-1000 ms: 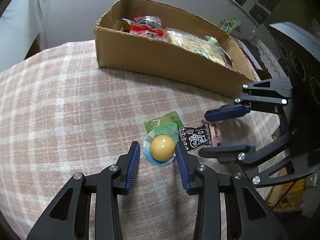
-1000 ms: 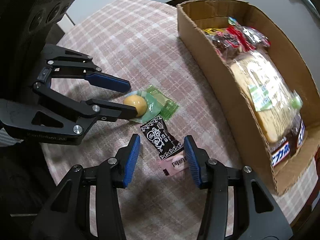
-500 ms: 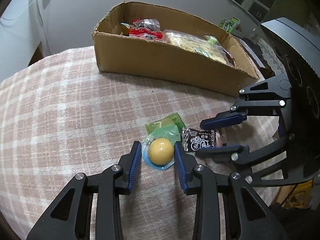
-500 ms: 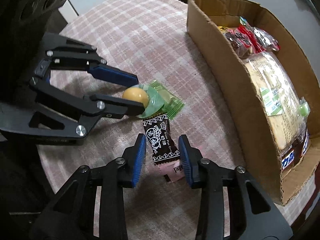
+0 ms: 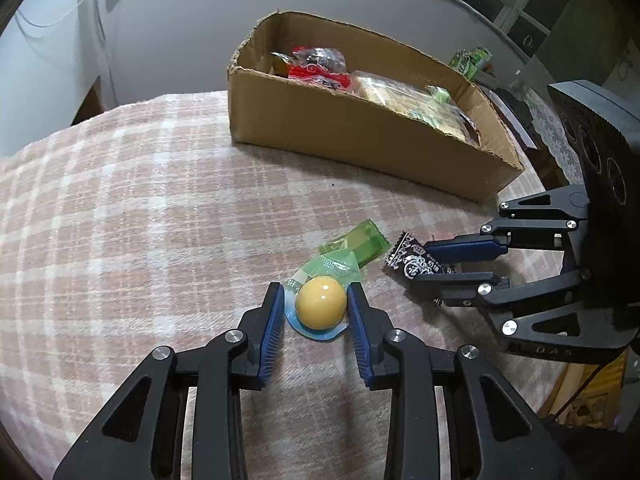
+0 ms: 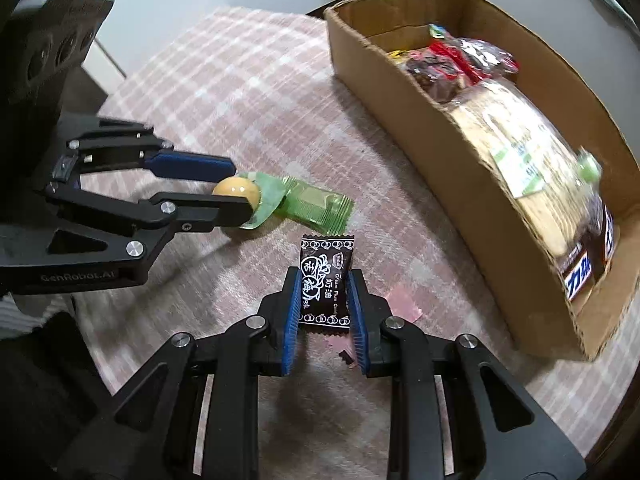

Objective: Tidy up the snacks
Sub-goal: 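Grasp the round yellow candy with the left gripper while the right gripper grasps the black candy, then carry both candies into the box and open both grippers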

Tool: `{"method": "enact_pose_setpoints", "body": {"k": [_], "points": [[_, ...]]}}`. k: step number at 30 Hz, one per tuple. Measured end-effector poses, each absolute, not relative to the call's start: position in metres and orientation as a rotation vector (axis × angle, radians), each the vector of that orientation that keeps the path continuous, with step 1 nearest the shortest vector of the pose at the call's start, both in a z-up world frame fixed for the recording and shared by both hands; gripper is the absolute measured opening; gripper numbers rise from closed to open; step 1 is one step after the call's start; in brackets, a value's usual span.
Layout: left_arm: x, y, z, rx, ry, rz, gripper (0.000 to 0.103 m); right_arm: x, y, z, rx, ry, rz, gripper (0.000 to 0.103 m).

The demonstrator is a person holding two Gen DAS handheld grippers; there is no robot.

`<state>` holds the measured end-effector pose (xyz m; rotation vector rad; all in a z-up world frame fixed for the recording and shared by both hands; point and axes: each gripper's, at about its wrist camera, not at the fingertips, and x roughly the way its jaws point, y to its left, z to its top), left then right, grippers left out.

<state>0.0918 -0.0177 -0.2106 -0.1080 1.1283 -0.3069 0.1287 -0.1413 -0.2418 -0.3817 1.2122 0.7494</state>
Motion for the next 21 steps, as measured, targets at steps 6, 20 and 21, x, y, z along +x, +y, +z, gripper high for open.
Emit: {"method": "enact_pose_setpoints", "body": {"k": [6, 20, 21], "points": [[0.087, -0.018, -0.203, -0.099, 1.12, -0.313, 0.03, 0.127, -0.148, -0.232, -0.344, 1.191, 0.721, 0.024], [0.103, -0.018, -0.156, -0.07, 1.035, -0.317, 0.03, 0.132, -0.184, -0.173, -0.218, 1.1, 0.591, 0.024], [0.106, -0.019, -0.153, -0.065, 1.03, -0.32, 0.03, 0.133, -0.189, -0.167, -0.205, 1.089, 0.577, 0.024]]}}
